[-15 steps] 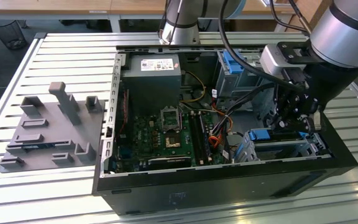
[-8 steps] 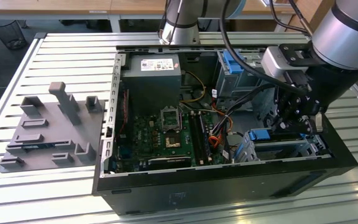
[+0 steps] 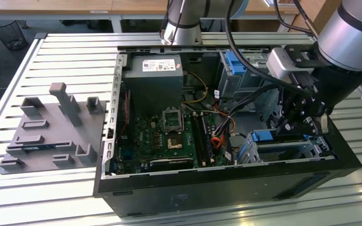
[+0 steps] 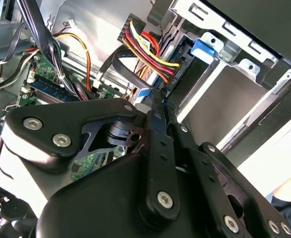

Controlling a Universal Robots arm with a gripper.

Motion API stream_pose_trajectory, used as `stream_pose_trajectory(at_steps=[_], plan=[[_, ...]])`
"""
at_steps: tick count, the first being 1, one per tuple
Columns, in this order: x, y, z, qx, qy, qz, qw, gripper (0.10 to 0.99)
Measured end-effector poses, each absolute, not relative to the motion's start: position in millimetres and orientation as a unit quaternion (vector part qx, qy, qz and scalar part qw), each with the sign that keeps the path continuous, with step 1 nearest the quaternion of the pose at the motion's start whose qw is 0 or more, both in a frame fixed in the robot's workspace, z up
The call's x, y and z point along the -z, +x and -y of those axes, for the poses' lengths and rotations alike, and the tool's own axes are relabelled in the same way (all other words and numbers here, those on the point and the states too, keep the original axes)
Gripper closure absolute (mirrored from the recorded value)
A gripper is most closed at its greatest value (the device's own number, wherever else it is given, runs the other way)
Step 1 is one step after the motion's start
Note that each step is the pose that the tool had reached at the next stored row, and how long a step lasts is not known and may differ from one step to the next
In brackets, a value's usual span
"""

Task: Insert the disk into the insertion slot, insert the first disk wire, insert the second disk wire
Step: 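Insert the second disk wire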

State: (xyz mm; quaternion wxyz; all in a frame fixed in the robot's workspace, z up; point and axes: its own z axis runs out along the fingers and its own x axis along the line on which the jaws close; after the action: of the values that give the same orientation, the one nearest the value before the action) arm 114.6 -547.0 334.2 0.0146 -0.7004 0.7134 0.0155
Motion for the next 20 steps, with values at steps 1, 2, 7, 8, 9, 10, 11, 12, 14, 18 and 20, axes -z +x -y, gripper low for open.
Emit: stream_pose_trajectory(at_steps=[1,2,7,8,9,10,11,12,14,18,20], plan=[[-334.0,114.8,547.0,-0.015,-0.700,-0.713,0.015,0.937],[-333.8,115.0,547.0,-0.015,-0.700,-0.713,0.015,0.937],[-332.8,115.4,547.0,-0.016,-0.700,-0.713,0.015,0.937],[-332.6,115.5,547.0,-0.016,-0.700,-0.713,0.015,0.937],[-332.5,115.5,547.0,-0.015,-0.700,-0.713,0.015,0.937],[-332.3,115.5,547.0,-0.016,-0.700,-0.713,0.015,0.937],[-332.1,115.5,547.0,-0.016,-0.700,-0.713,0.015,0.937],[-331.9,115.5,547.0,-0.016,-0.700,-0.713,0.015,0.937],[-331.4,115.5,547.0,-0.016,-0.700,-0.713,0.015,0.937],[-329.7,115.5,547.0,-0.016,-0.700,-0.713,0.015,0.937],[-328.7,115.5,547.0,-0.016,-0.700,-0.713,0.015,0.937]])
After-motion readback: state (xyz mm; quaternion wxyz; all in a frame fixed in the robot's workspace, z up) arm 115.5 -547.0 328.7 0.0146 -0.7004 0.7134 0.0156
